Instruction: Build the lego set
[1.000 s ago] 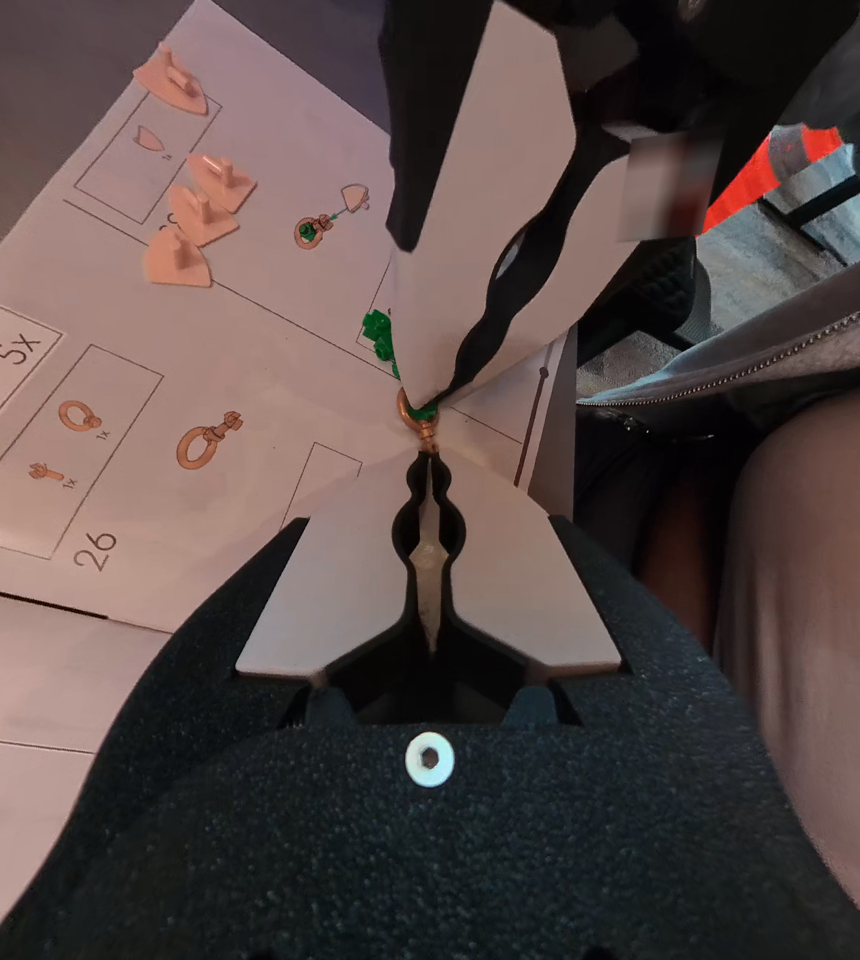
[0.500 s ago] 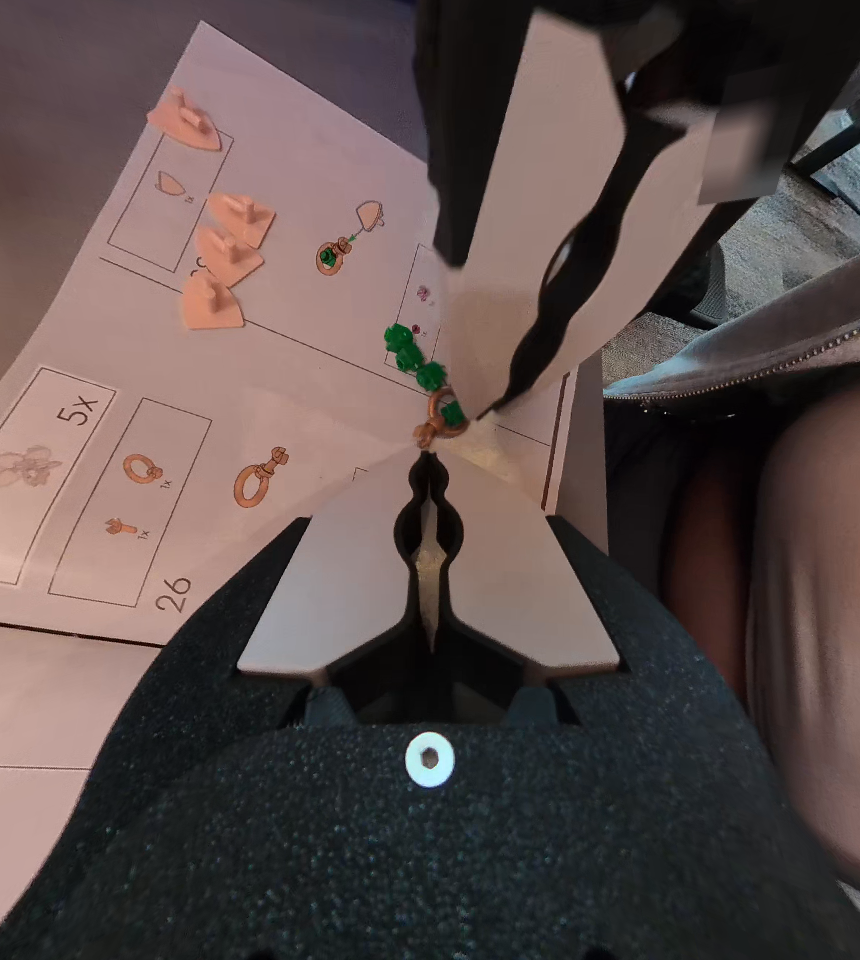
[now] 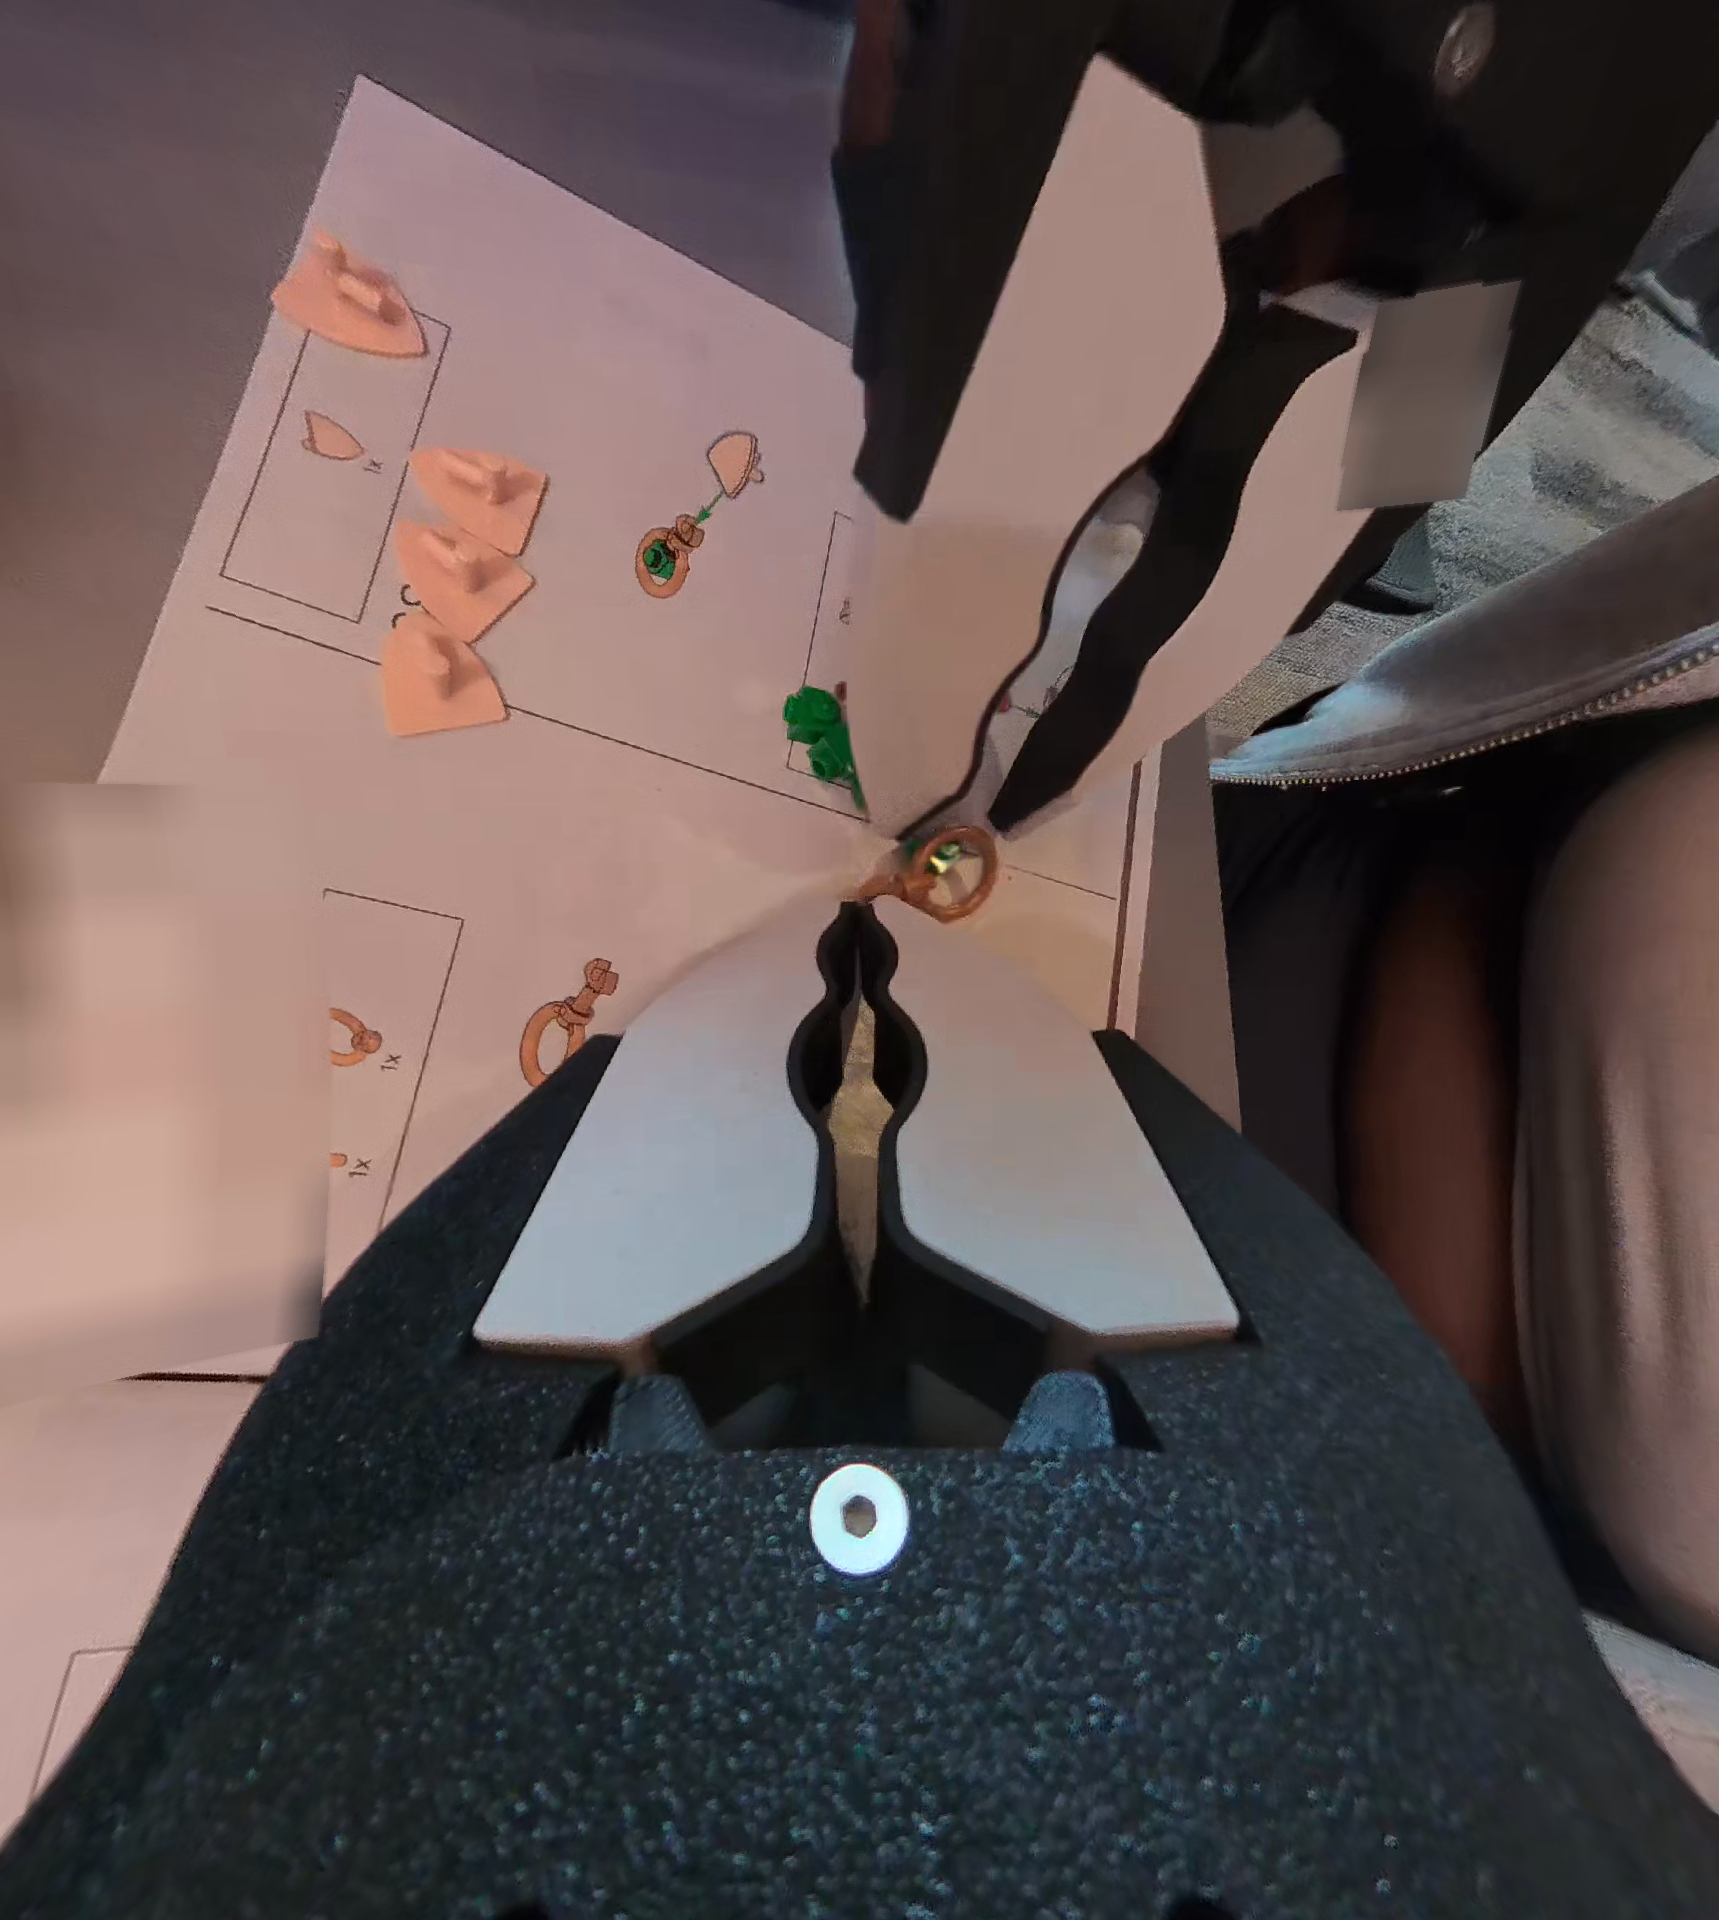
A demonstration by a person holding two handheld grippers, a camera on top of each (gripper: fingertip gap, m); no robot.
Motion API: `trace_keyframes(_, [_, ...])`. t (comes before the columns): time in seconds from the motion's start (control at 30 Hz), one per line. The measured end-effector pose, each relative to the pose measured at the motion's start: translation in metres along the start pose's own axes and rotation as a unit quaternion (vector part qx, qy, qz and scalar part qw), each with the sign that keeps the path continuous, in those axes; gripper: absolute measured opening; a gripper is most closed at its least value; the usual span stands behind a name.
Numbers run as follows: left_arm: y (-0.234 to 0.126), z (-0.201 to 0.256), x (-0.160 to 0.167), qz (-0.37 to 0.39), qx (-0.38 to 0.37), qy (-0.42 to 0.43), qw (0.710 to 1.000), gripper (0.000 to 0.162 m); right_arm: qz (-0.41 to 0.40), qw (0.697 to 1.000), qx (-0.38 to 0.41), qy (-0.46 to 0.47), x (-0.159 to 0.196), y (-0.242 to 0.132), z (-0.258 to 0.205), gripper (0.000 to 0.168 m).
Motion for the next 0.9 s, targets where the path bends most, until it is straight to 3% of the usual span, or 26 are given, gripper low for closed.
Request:
trace_keyframes(0.17, [-0.005,-0.001,-0.001,-0.004,-0.012,0.007,1.000,0.001,-0.013,0.998,-0.049,0.035,-0.002,-0.005,0.005,0.024])
trace_keyframes(0.47, [-0.005,-0.009,-0.004,0.023,-0.052,0.004,0.998,0.015,-0.028,0.987,0.103,0.117,0.001,-0.003,0.004,0.020])
trace_keyframes(0.63, [-0.003,-0.005,-0.004,0.012,-0.062,0.019,0.998,0.021,-0.015,0.983,0.123,0.138,0.007,-0.007,0.010,0.017])
trace_keyframes(0.9, [-0.002,-0.004,-0.006,0.029,-0.044,0.004,0.999,0.014,-0.004,0.983,0.144,0.117,0.002,-0.008,0.004,0.013])
Point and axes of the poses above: each gripper's, where its closed fingertips meet, y out along the fingers, x out of its underside, z = x × y across the jaws, the point moved 1 cm from there along -y, back along the fingers, and after that the axes turned 2 degrees about -x, right-handed, at the moved point
